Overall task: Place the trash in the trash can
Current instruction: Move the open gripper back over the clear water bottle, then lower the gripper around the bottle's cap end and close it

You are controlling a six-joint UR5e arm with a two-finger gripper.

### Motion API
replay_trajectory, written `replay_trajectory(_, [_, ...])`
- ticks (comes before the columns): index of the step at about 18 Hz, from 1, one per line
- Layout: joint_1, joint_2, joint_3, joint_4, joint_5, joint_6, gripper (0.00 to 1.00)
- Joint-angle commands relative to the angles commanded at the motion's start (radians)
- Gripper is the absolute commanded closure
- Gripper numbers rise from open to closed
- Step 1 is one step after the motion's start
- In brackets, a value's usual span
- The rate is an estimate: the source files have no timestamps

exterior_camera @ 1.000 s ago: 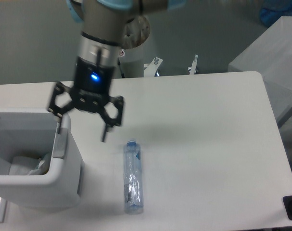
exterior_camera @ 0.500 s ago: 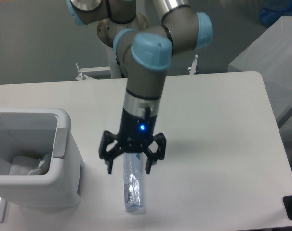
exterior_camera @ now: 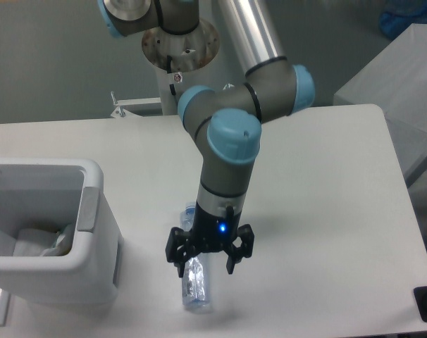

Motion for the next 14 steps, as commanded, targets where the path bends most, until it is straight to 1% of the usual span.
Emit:
replay_trajectory(3, [-0.003, -0.034, 0.008, 0.002, 0.009, 0.002, 0.00])
replay_trajectory(5, [-0.005, -0.055, 0.031, 0.000, 0.011, 0.000, 0.00])
replay_trajectory(9, [-0.015, -0.094, 0.040, 0.005, 0.012, 0.006, 0.00])
replay_trajectory(12, [-0.038, -0.124, 0.051, 0.005, 0.055, 0.014, 0.00])
replay_trajectory(14, [-0.052, -0.135, 0.054, 0.005, 0.074, 0.014, 0.00])
